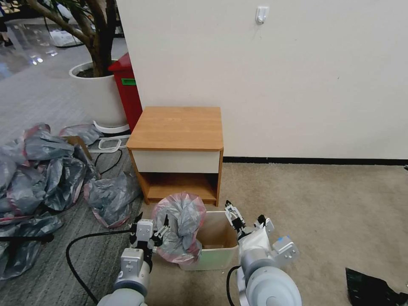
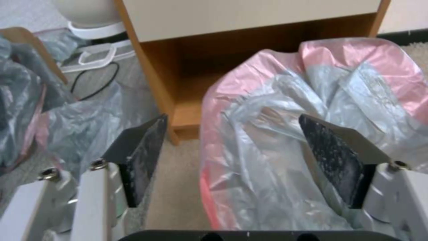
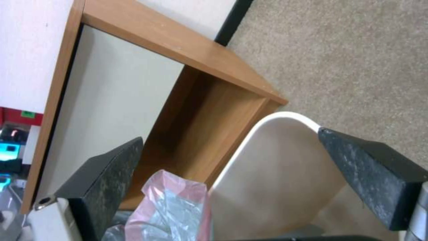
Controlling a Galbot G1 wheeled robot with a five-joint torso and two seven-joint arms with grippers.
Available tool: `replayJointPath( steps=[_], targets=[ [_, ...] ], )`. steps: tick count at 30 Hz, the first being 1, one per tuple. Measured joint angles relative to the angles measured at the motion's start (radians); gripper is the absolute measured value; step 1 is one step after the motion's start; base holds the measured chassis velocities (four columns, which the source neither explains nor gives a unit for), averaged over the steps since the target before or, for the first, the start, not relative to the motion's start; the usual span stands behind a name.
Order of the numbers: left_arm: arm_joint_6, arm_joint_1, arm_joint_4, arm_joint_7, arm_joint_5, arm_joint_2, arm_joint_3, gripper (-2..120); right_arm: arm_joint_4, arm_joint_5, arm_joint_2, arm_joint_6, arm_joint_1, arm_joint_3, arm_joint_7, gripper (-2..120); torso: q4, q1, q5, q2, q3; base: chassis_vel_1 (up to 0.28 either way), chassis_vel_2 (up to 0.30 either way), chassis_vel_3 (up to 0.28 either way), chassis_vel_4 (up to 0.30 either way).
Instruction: Pick up the garbage bag from the table and place it over the trash can.
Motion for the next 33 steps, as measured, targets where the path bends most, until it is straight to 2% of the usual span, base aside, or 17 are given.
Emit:
replayJointPath(
  steps=[12,16,20,33],
  targets=[
    [0.034,-0.024,0.011,-0.005,0.006,0.003,0.034,75,-0.01,-0.013,0.0,0.01,-0.009,0.002,0.002,100,0.0,0.0,0.0,0.0,0.0,0.0,0.0,0.0,0.0],
    [0.049,-0.042,0.026,-0.009,0.002,0.009,0.039,59,-0.011,-0.02,0.001,0.016,-0.013,0.002,0.003,100,0.0,0.0,-0.0001,0.0,0.0,0.0,0.0,0.0,0.0],
    [0.059,-0.054,0.042,-0.01,-0.007,0.014,0.042,54,-0.012,-0.025,0.001,0.02,-0.016,0.002,0.003,100,0.0,0.0,0.0,0.0,0.0,0.0,0.0,0.0,0.0],
    [0.075,-0.091,0.123,-0.016,-0.032,0.015,0.07,52,-0.024,-0.045,0.005,0.042,-0.024,0.002,0.02,100,0.0,0.0,0.0,0.0,0.0,0.0,0.0,0.0,0.0]
  ],
)
